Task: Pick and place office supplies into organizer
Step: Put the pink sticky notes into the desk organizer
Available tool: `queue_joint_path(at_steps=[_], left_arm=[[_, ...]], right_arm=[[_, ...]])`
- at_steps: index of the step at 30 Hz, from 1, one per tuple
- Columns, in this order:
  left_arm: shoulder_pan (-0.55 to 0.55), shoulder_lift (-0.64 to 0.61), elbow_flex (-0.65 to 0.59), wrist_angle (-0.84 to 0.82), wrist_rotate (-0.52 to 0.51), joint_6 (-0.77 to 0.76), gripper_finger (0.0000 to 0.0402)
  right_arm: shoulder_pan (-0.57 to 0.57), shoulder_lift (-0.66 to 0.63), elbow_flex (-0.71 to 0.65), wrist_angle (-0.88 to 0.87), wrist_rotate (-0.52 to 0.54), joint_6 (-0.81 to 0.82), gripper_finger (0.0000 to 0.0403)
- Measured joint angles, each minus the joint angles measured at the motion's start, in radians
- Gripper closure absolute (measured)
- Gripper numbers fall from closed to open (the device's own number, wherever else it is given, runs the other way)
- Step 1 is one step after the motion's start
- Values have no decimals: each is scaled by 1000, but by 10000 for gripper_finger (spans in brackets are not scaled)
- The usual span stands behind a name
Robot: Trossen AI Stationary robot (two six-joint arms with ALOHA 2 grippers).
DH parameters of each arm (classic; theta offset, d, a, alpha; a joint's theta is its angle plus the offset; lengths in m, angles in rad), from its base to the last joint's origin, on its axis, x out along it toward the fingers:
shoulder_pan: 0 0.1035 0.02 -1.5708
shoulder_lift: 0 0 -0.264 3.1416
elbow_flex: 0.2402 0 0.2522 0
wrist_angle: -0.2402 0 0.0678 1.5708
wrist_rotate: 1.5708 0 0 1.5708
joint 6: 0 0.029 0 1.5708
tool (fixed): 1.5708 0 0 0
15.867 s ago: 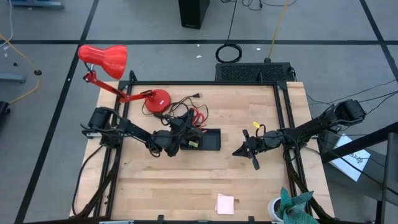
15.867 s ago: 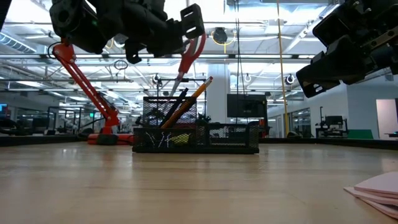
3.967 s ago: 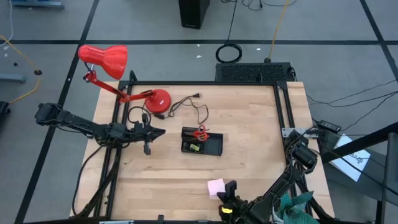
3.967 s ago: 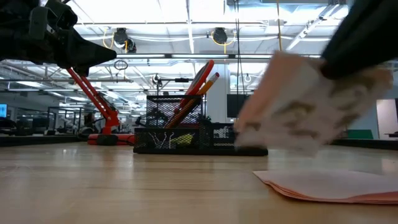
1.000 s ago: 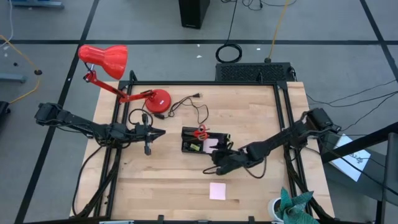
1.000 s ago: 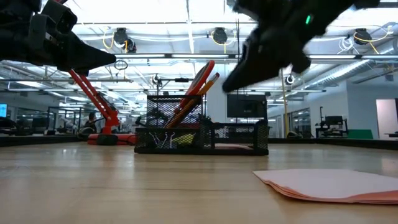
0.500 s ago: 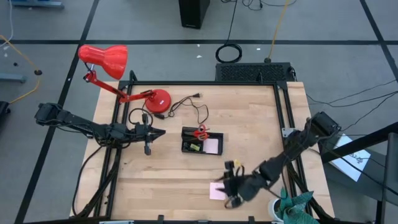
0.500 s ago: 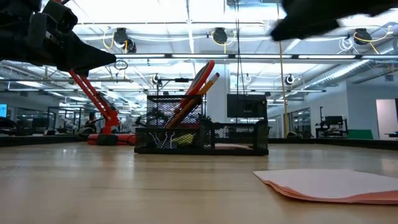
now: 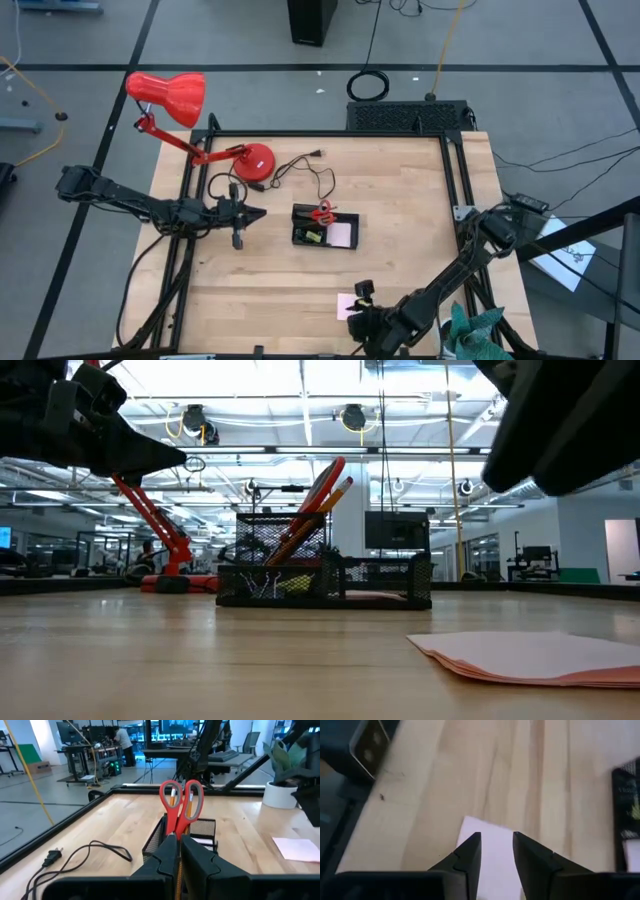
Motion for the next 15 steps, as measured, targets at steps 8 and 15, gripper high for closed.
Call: queue_joint_path(at_steps=[8,15], left_arm=[[0,0,0,-29,0,7,371],[0,0,0,-57,-5,8,371]], right_arm=[[-30,17,41,-94,-187,118,299],[-36,17,41,-91,-173,159,209]])
